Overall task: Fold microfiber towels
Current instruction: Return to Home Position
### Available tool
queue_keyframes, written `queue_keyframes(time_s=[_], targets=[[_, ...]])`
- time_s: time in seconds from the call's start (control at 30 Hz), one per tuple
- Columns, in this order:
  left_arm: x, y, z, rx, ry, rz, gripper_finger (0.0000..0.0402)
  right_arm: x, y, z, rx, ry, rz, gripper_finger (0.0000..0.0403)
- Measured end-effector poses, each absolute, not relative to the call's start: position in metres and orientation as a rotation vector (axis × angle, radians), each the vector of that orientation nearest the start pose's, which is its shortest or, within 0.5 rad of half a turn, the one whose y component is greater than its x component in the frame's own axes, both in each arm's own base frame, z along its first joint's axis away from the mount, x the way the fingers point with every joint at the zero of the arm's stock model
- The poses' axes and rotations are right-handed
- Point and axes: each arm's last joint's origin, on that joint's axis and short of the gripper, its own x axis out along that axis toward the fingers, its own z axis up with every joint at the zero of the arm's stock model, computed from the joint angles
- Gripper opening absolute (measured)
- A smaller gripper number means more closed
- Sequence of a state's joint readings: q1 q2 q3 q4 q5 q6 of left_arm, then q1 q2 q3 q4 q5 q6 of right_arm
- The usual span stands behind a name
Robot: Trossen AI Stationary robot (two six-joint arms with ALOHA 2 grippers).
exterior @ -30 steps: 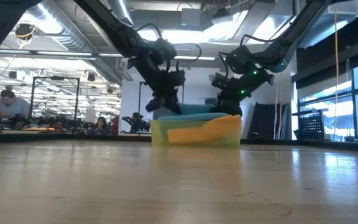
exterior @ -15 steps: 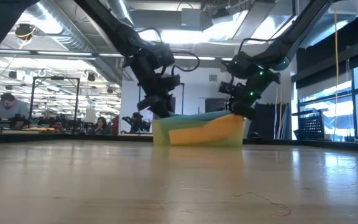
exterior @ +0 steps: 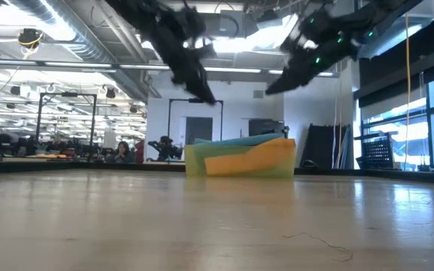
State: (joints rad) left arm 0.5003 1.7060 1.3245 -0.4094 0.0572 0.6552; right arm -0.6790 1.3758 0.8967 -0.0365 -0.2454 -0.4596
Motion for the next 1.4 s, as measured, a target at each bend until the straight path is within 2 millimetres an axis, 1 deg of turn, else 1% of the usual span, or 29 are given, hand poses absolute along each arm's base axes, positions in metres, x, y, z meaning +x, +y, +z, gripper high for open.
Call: queue_keyframes(time_s=[0.13,0.27,0.37,0.43,0.57,0.67,0.73,0.8,0.9,0.97,1.13,1.23,1.4], targets=[[0.314,0.154,0.295,0.193,0.736,0.117,0.0145,0.222,-0.167,0.279,-0.089,0.441,-0.283,0.0218],[0.295,0.128,0.32,0.157,0.567,0.155,0.0113,0.202,-0.149,0.295,-0.078,0.337,-0.253,0.0168],[0.278,0.103,0.336,0.129,0.421,0.147,0.0079,0.185,-0.131,0.305,-0.059,0.255,-0.181,0.0124],[0.263,0.083,0.341,0.114,0.349,0.129,0.0056,0.175,-0.116,0.305,-0.049,0.22,-0.142,0.0096],[0.235,0.049,0.341,0.118,0.212,0.2,0.0014,0.157,-0.091,0.293,-0.054,0.19,-0.117,0.0052],[0.209,0.027,0.341,0.083,0.079,0.183,0.0004,0.143,-0.074,0.284,-0.082,0.153,-0.11,0.0032],[0.194,0.013,0.336,0.077,0.011,0.135,0.0005,0.133,-0.064,0.279,-0.088,0.119,-0.092,0.0023],[0.181,0.001,0.326,0.075,-0.023,0.091,0.0002,0.124,-0.055,0.277,-0.095,0.069,-0.078,0.0017],[0.165,-0.007,0.309,0.096,-0.018,0.031,0.0002,0.111,-0.045,0.271,-0.102,0.016,-0.061,0.0014],[0.156,-0.009,0.291,0.084,0.009,0.001,0.0004,0.104,-0.041,0.266,-0.119,-0.017,-0.056,0.0011],[0.14,-0.009,0.261,-0.011,-0.046,-0.022,0.0001,0.093,-0.033,0.248,-0.131,-0.056,0.018,0.0004],[0.134,-0.008,0.25,-0.021,-0.11,-0.024,0.0003,0.088,-0.03,0.241,-0.102,-0.079,0.04,0.0005],[0.124,-0.008,0.236,-0.024,-0.138,-0.041,0.0001,0.081,-0.026,0.236,-0.121,-0.119,0.039,0.0005]])
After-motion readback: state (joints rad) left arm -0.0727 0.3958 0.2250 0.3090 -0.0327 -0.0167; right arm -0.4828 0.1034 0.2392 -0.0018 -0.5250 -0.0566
